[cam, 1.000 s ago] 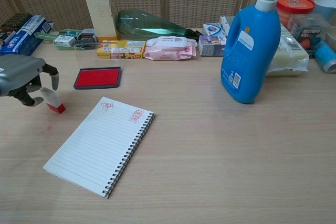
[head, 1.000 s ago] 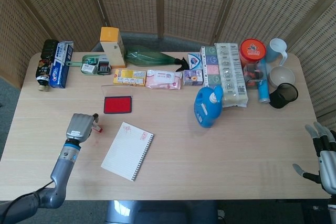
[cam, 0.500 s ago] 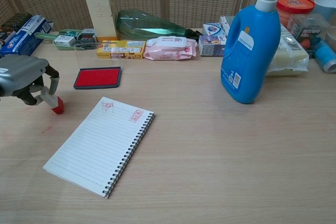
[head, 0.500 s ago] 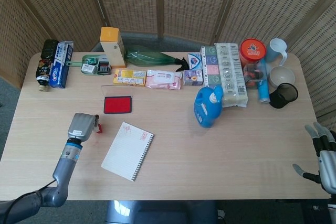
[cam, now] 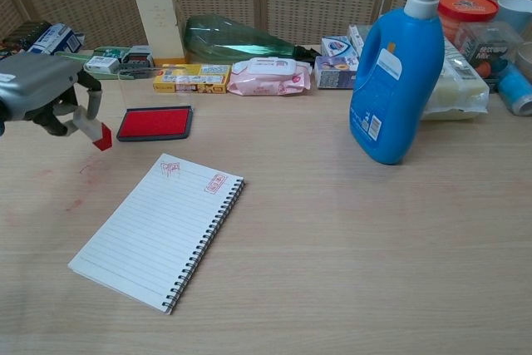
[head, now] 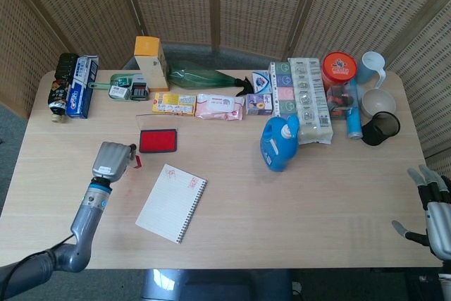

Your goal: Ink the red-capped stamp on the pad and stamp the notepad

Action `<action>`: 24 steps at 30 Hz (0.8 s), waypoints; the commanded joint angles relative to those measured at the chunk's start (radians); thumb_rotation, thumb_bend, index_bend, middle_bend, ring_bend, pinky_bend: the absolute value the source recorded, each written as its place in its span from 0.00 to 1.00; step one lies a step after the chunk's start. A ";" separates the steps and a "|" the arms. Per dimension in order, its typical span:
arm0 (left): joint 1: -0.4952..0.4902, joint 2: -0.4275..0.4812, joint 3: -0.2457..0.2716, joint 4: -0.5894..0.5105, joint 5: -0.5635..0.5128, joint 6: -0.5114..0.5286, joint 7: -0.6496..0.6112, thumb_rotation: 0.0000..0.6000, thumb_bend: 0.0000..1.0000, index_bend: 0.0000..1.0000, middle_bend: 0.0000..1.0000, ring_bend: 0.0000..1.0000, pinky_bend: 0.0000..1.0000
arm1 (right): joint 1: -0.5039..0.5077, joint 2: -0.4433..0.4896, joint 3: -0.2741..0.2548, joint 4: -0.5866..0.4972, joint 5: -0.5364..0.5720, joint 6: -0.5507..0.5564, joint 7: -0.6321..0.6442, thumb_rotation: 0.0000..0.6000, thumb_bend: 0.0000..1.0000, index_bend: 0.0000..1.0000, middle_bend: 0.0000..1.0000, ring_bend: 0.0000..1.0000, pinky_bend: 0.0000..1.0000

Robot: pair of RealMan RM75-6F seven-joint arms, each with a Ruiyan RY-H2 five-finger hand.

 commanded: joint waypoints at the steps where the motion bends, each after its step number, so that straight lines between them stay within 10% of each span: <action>1: -0.031 0.002 -0.026 0.026 -0.005 -0.026 -0.012 1.00 0.38 0.66 1.00 1.00 1.00 | 0.003 -0.003 0.004 0.002 0.011 -0.005 -0.006 1.00 0.07 0.07 0.01 0.00 0.00; 24: -0.244 -0.219 -0.076 0.438 -0.066 -0.248 -0.105 1.00 0.38 0.66 1.00 1.00 1.00 | 0.052 -0.035 0.049 0.046 0.171 -0.094 -0.048 1.00 0.07 0.07 0.01 0.00 0.00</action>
